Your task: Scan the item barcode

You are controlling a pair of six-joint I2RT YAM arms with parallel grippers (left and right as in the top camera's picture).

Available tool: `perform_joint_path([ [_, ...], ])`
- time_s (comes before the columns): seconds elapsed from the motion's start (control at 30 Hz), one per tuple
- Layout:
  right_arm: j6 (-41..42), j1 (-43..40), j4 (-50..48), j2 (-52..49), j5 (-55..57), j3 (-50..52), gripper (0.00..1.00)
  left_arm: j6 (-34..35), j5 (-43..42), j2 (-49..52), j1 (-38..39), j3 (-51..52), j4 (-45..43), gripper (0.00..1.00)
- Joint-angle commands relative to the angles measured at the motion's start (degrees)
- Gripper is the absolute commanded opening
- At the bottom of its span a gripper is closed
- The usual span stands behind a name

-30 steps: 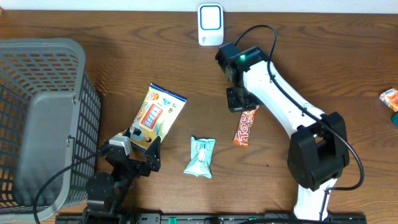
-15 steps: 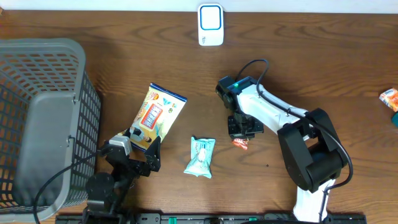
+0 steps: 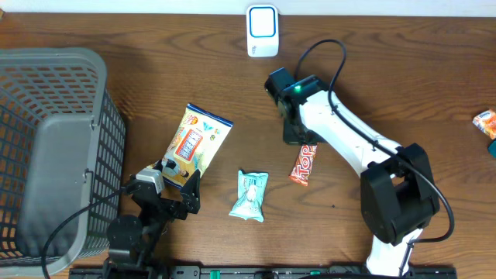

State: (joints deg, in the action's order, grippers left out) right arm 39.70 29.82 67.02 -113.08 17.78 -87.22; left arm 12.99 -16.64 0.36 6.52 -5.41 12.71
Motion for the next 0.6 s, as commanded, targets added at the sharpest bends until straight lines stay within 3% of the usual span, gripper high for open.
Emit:
perform_joint_path([
  [0.0,6.47,-2.49,-2.73,-0.46,6.29,1.53,0.01,-1.16,-0.9,-0.13,-0.2,0.87,1.4,0.98],
  [0.23,2.78,-6.6,-13.2,-0.5,5.84,6.58,0.02,-1.16,-0.9,-0.13,-0.2,0.87,1.4,0.98],
  [0.57,1.31,-7.13,-18.36,-0.5,5.01,11.52,0.02,-1.16,-0.9,-0.13,-0.2,0.87,1.4,0.98],
])
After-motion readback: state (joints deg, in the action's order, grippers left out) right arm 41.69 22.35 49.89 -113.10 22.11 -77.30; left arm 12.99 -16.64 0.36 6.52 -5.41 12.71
